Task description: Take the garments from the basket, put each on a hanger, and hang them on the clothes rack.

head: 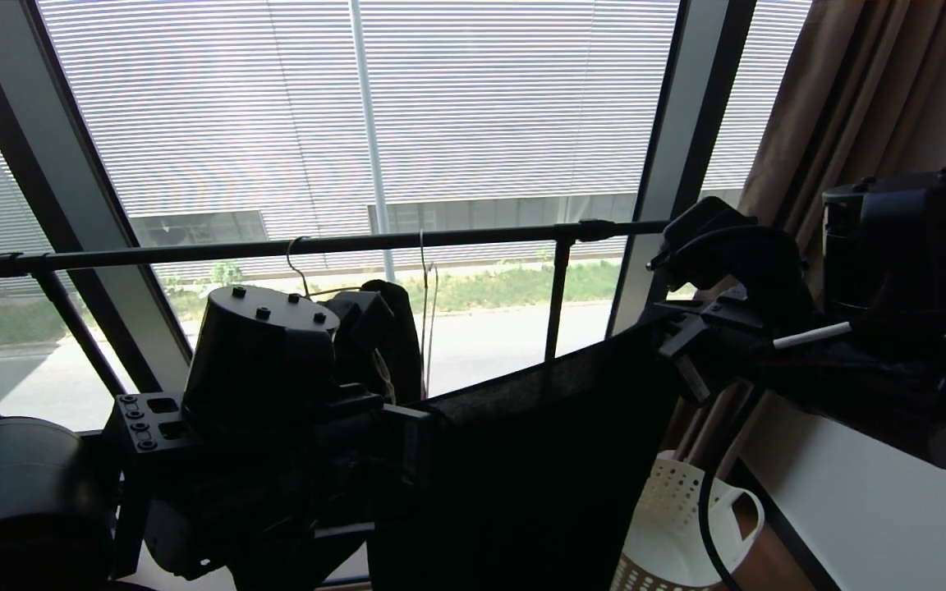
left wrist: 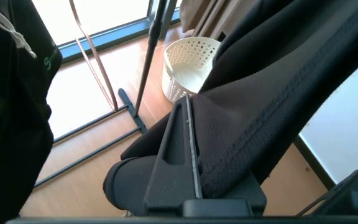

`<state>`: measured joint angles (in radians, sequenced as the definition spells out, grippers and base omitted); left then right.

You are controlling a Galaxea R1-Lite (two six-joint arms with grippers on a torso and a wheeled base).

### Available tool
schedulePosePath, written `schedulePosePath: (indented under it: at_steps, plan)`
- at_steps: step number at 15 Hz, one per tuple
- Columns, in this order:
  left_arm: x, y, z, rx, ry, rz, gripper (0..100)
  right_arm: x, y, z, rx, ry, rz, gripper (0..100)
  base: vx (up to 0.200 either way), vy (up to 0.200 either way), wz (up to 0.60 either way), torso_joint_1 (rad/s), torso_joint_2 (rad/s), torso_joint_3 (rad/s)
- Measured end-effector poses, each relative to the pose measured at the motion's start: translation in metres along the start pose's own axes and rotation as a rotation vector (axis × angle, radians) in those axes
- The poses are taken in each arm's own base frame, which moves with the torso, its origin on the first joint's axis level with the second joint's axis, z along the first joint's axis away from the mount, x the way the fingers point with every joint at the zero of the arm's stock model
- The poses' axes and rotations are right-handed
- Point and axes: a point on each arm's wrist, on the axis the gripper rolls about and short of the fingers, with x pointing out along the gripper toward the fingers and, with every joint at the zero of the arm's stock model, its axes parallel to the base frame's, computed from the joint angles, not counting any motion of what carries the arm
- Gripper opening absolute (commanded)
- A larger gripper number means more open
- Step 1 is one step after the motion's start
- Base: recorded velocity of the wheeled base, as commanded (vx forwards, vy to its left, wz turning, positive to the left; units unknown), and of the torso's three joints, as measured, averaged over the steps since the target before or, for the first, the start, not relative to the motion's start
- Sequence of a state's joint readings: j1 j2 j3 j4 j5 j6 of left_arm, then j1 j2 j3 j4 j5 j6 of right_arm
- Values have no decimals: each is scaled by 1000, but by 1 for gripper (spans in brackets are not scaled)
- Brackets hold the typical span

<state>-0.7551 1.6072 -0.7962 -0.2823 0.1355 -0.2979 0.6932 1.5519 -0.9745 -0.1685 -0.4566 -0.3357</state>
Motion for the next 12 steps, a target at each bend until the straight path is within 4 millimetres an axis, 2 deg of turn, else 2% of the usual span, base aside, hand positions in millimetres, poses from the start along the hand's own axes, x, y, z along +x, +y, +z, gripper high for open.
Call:
schedulePosePath:
  at_steps: [3, 5, 6, 8, 12]
  plan:
    - [0, 9, 9, -1, 11, 34, 0, -3, 10, 25, -67, 62, 31, 0, 0, 0, 0, 0, 0, 0]
    - [-3, 16, 20, 7, 13, 64, 0, -2, 21, 46, -62, 33, 19, 0, 0, 0, 0, 0, 0, 0]
    - [-5, 19, 27, 11, 1, 71, 0, 0, 27, 50, -55, 29, 27, 0, 0, 0, 0, 0, 0, 0]
    - [-10, 20, 37, 7, -14, 67, 0, 5, 34, 52, -5, 33, 35, 0, 0, 0, 0, 0, 0, 0]
    - [-22, 20, 44, 3, -68, -10, 0, 1, 36, 36, 44, 68, 40, 0, 0, 0, 0, 0, 0, 0]
